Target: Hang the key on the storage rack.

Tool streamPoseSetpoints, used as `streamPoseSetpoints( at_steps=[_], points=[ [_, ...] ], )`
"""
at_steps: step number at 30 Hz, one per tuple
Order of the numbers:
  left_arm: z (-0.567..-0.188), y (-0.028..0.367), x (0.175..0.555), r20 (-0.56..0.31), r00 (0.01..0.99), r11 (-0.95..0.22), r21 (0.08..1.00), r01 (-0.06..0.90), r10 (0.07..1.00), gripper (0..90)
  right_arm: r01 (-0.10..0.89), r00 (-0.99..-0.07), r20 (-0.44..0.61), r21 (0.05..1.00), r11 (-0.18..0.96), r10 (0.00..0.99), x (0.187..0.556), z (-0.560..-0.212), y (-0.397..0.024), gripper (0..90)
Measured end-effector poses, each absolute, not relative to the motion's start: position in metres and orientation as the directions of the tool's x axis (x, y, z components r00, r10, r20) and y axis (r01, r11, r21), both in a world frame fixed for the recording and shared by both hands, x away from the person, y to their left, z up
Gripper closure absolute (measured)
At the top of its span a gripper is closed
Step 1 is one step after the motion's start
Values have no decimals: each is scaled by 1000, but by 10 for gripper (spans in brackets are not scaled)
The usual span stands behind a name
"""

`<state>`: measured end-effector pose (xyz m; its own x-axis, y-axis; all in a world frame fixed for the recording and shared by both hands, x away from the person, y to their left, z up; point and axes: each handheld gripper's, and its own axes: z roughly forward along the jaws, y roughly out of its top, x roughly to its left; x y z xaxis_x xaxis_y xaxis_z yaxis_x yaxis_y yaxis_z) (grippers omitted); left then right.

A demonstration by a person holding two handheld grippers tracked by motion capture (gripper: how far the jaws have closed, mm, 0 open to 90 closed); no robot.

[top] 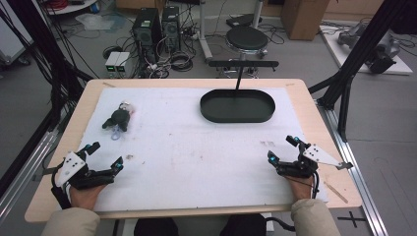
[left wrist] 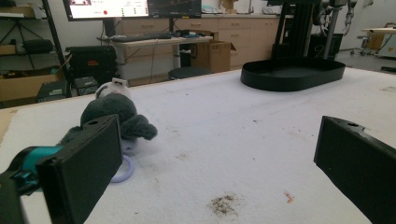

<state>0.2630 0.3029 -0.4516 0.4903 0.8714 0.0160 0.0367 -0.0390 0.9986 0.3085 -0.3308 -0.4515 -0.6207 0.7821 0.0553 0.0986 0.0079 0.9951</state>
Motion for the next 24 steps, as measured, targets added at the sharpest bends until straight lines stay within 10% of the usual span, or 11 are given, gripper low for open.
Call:
streamPoseSetpoints(
  at_steps=[24],
  points=[
    [-445,307,272,-33,451,-22,993,117,892,17,100,-618,57,995,7,784,308,-451,-330,19]
  ],
)
